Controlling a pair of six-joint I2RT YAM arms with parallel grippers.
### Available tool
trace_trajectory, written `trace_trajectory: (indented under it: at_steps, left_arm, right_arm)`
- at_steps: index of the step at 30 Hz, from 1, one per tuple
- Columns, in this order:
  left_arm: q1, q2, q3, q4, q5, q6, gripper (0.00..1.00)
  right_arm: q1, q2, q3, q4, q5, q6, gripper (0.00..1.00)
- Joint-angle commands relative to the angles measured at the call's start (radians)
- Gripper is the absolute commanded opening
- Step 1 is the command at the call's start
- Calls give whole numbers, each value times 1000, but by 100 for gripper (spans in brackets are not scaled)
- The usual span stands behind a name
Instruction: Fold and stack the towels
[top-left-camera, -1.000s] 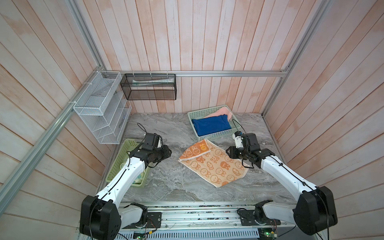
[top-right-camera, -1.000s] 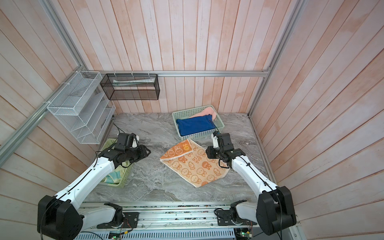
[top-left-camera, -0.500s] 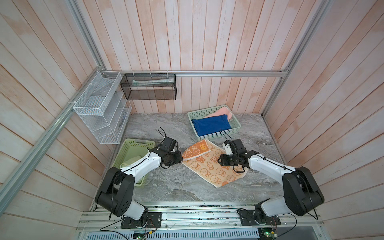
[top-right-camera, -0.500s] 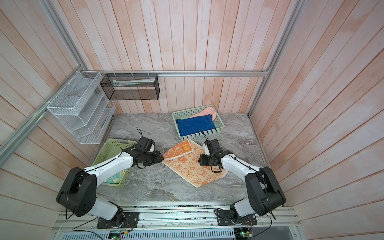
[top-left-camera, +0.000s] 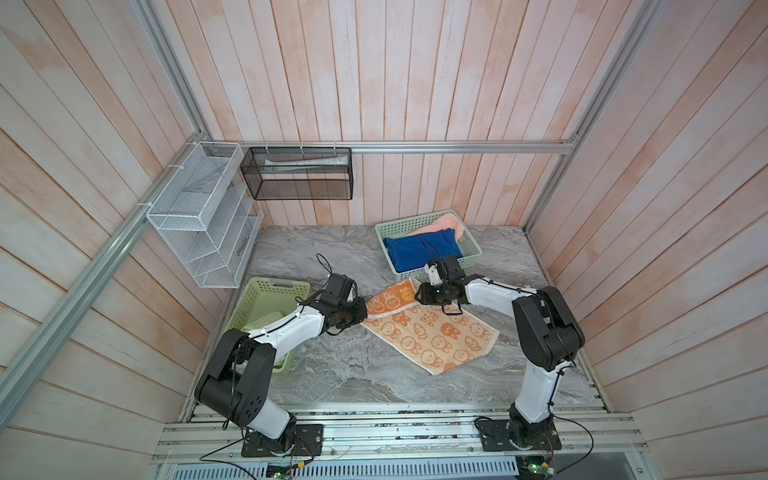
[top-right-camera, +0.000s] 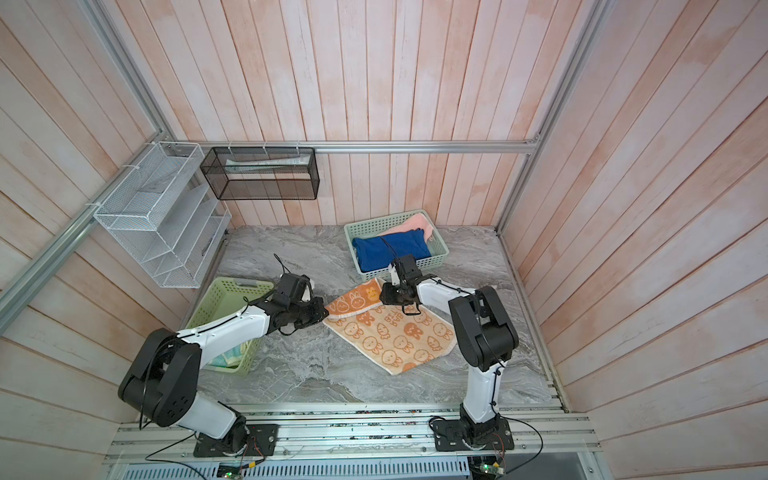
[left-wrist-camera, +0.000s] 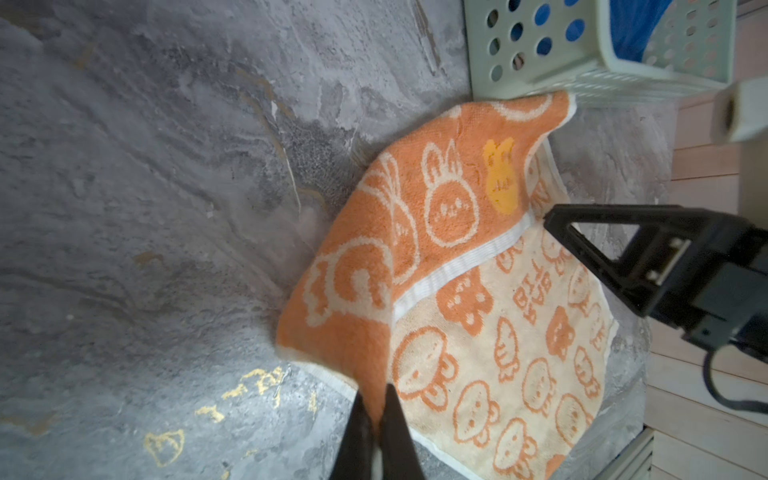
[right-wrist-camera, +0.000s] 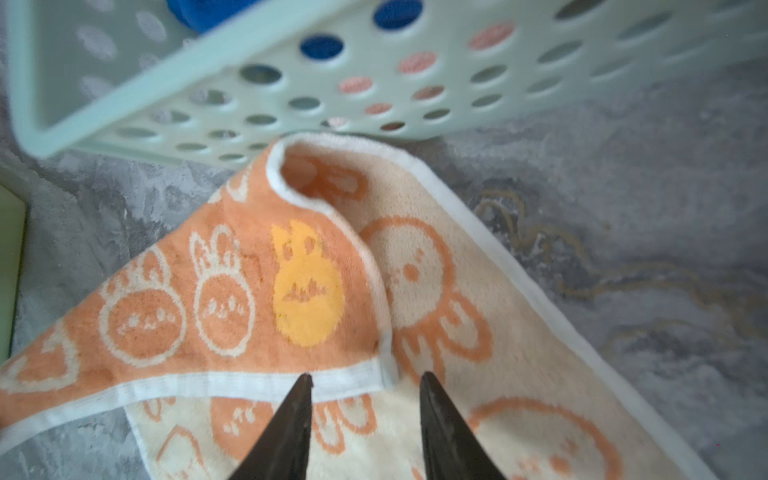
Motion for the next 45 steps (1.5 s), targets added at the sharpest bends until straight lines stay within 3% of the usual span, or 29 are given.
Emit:
trace_trajectory:
  at_steps: [1,4,6,12,13,18,24,31,37,41,45]
  left_arm:
    - [1,15,6,15,17,16,0]
    - [2,12,10,6,14,24,0]
    - [7,15,14,7,16,31,0]
    - [49,44,40,12,45,48,0]
    - [57,54,47,16,46,52,0]
    - [87,142,116,46,69,57,0]
    - [83,330,323,64,121,54,0]
    - [66,573,657,1,164,68,0]
    - [43,761,908,-18,239,35,0]
    - [32,883,1132,-80,245,69,0]
    - [32,964,1238,-69,278,34,0]
  right_arm:
    - [6,61,63,-53,6,-13,44]
    - [14,96,99,-75,-21,-12,41]
    - [23,102,113,-76,-38,-13,33]
    - [44,91,143,-50,-76,-15,2]
    - [46,80,140,-43,-79,-13,0]
    - [46,-16,110,-4,-27,-16,0]
    - [13,-71,88,-30,61,-27,0]
    - [-13,-40,36,-51,53,-9,33]
    - [-27,6,45,-63,36,18,41]
    - [-40,58,95,-107,81,8,42]
    - [-53,104,133,-155,82,10,42]
